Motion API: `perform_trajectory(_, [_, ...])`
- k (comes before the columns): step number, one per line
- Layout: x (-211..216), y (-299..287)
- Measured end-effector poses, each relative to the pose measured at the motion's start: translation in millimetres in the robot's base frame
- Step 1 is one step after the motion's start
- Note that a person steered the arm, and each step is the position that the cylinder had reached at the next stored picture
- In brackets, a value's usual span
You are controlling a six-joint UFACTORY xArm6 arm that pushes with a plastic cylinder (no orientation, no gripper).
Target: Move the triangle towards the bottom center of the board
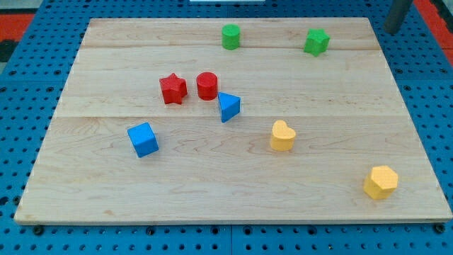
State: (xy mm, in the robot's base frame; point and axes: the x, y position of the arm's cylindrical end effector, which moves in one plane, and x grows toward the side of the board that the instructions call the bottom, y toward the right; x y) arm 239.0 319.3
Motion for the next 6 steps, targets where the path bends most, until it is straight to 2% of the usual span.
perform_trajectory(1, [49.4,-35.6])
perform_trajectory(2, [130.6,-93.5])
perform_trajectory(3, [132.4,-193.2])
perform_trajectory(4, [113.4,-217.0])
perform_trajectory(6, [103.3,-210.3])
